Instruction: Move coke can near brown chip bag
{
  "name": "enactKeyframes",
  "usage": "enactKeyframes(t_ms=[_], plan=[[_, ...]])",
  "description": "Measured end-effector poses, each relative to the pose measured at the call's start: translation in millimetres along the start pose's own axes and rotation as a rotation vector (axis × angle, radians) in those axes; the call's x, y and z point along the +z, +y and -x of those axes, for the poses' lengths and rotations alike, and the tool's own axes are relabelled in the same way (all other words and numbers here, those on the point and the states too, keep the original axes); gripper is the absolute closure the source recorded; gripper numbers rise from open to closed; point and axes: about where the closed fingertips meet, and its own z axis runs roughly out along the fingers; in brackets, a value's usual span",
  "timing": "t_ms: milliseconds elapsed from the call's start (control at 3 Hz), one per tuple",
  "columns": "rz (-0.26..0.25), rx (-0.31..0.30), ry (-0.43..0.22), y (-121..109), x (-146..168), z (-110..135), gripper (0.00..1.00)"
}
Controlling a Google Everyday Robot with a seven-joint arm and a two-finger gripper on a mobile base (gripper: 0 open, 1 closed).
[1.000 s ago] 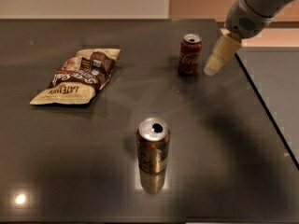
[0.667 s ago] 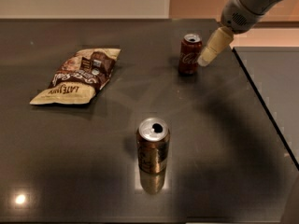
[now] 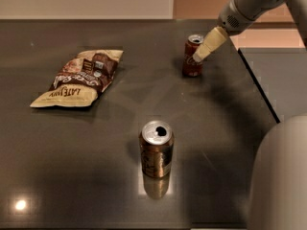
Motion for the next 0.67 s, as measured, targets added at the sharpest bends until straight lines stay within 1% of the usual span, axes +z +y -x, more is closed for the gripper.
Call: enactKeyframes(t_ms=[333, 667], plan=[[0.047, 0.005, -0.027, 6.8, 14.6, 6.8, 0.00], [0.087, -0.002, -0.036, 16.7, 23.2, 11.1, 0.18]])
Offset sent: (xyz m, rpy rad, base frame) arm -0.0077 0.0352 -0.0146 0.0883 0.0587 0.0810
